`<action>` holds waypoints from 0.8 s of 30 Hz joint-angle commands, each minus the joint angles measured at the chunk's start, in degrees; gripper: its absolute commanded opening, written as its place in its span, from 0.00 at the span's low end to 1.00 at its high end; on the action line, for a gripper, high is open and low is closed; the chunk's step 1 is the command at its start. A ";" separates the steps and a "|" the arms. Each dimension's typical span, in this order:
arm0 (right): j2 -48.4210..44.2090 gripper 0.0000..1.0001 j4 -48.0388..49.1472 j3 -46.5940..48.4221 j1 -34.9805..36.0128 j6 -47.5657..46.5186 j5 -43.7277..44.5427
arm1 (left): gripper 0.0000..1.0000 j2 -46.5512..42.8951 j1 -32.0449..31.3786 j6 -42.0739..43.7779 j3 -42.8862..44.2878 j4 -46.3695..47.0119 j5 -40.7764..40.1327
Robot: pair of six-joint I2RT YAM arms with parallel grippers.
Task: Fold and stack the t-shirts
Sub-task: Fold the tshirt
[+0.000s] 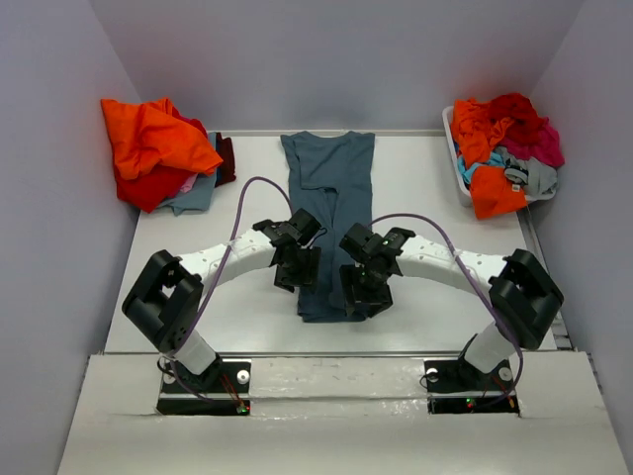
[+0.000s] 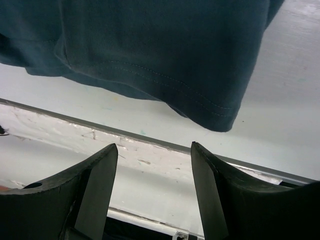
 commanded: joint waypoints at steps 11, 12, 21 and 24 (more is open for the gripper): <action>2.59 0.63 1.81 3.08 2.16 1.05 0.78 | 0.63 -0.90 -0.39 0.40 1.62 -0.39 0.42; 4.17 0.63 1.29 4.39 2.16 0.88 1.39 | 0.63 -0.81 -0.39 0.31 1.62 -0.48 0.33; 12.52 0.62 -1.97 18.20 3.39 -1.32 2.45 | 0.63 -2.65 -0.39 -0.74 0.91 -0.48 -0.28; 13.67 0.62 -1.97 19.43 3.39 -1.67 2.46 | 0.63 -3.00 -0.39 -1.09 0.74 -0.65 -0.64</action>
